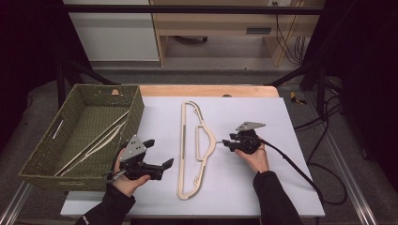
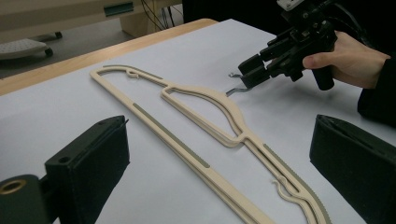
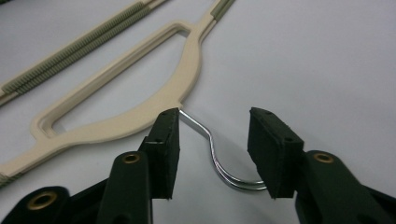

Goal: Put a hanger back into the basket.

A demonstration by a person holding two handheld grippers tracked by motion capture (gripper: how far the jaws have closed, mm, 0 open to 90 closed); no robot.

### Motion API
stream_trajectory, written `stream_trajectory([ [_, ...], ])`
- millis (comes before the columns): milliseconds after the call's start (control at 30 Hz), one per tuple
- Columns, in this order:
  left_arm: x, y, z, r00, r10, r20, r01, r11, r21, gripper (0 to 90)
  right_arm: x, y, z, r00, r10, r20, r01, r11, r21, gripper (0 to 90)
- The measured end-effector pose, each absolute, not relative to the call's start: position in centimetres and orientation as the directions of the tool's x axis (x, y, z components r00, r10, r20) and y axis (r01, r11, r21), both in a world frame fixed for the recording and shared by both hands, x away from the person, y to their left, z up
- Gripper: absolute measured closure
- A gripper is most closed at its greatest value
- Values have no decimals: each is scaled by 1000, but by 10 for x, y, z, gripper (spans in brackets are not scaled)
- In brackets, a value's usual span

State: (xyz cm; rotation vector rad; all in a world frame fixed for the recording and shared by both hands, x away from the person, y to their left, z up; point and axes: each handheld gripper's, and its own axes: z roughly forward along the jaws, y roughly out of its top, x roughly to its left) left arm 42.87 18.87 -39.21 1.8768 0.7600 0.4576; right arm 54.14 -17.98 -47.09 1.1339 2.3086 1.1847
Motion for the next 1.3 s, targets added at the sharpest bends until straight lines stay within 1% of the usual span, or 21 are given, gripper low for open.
stream_trajectory([
  [167, 431, 189, -395, 728, 685, -34, 309, -283, 908, 45, 545, -178, -478, -649, 758, 65, 517, 376, 769, 681],
  [267, 431, 189, -395, 727, 686, -38, 312, -280, 908, 47, 548, -177, -484, -658, 750, 74, 527, 388, 756, 733],
  [300, 431, 189, -395, 727, 686, -39, 312, -279, 908, 47, 549, -178, -485, -670, 740, 55, 511, 406, 758, 754],
  [367, 431, 189, -395, 727, 685, -39, 312, -279, 908, 48, 548, -177, -484, -664, 744, 75, 524, 392, 756, 787],
  [433, 431, 189, -396, 727, 685, -39, 314, -281, 907, 49, 549, -178, -485, -672, 739, 50, 507, 411, 757, 821],
  [533, 431, 188, -396, 727, 685, -38, 315, -284, 906, 50, 549, -179, -485, -683, 728, 51, 503, 419, 756, 874],
  [700, 432, 188, -397, 729, 684, -38, 316, -286, 904, 51, 550, -180, -485, -704, 709, 46, 486, 434, 759, 884],
  [933, 432, 185, -398, 731, 682, -38, 321, -295, 900, 52, 547, -181, -477, -704, 705, 83, 501, 410, 762, 889],
  [967, 432, 184, -398, 732, 681, -37, 321, -296, 900, 53, 547, -182, -476, -715, 695, 77, 487, 415, 768, 889],
  [1300, 433, 172, -398, 733, 679, -36, 333, -313, 890, 61, 542, -182, -464, -717, 691, 87, 480, 399, 782, 891],
])
